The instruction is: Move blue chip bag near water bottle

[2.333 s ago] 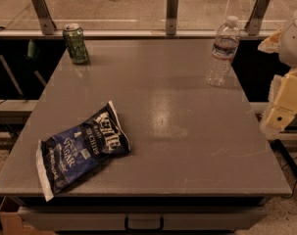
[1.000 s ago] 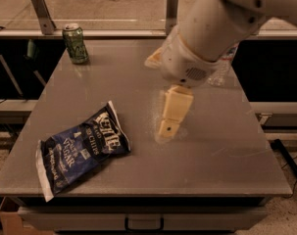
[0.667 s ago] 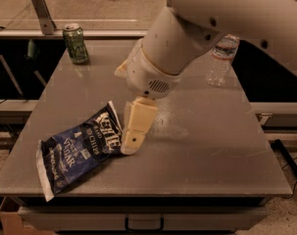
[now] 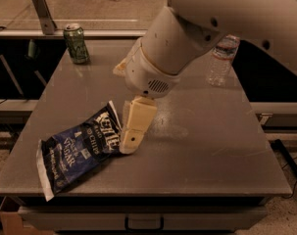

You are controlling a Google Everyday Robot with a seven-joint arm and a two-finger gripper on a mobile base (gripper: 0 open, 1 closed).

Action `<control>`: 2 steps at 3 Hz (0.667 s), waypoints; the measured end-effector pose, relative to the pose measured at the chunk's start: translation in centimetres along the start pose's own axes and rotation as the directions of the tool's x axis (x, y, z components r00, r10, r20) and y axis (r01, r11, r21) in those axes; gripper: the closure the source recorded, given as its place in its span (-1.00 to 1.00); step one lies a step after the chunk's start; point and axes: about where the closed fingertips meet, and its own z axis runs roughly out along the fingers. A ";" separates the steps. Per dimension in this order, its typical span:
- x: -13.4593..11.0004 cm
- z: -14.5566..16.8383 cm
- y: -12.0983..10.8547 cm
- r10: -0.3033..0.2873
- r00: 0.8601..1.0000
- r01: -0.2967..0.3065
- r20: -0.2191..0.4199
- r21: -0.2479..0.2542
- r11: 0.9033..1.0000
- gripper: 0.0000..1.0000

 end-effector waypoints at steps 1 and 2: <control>-1.5 2.8 -0.3 -0.016 0.998 0.017 0.055 -0.024 1.000 -1.00; -3.4 7.0 -0.9 -0.033 0.990 0.042 0.137 -0.060 0.997 -1.00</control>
Offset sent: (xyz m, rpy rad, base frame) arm 0.0215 0.1163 -0.0758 0.2124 0.1026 0.1550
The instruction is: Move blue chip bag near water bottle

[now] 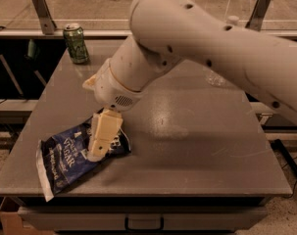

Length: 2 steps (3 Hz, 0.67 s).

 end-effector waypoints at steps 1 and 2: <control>-0.7 3.3 -0.7 0.000 0.998 0.002 0.064 -0.028 1.000 -1.00; -1.3 5.8 -0.6 0.015 0.994 -0.009 0.112 -0.057 0.998 -1.00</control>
Offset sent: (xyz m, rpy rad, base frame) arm 0.0012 0.0685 -0.0576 0.1424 0.1258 0.0539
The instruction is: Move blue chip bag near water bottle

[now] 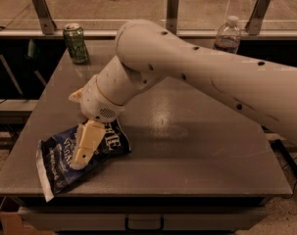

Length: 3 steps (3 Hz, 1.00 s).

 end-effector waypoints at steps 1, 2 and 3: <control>0.4 0.7 0.4 0.019 1.000 -0.019 0.014 0.001 1.000 -0.65; 0.9 0.5 0.7 0.043 0.999 -0.043 0.014 0.016 0.999 -0.20; 1.2 -1.2 0.6 0.058 0.998 -0.058 -0.009 0.056 0.997 0.30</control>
Offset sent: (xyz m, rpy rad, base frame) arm -0.0032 -0.0176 -0.0149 0.0174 0.0316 -0.0890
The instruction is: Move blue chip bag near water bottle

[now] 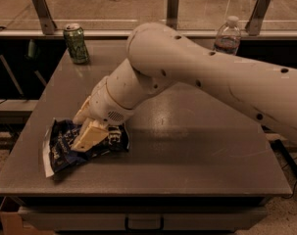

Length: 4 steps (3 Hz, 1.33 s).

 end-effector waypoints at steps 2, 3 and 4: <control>0.9 -9.5 -1.0 0.038 0.992 -0.015 -0.117 0.192 0.981 1.00; 0.8 -10.1 -1.0 0.038 0.992 -0.012 -0.124 0.205 0.979 1.00; 2.1 -10.1 -0.9 0.070 0.990 -0.044 -0.122 0.206 0.978 1.00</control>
Offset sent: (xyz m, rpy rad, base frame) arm 0.0231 -0.1432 0.1131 -0.1437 -0.2300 -0.3248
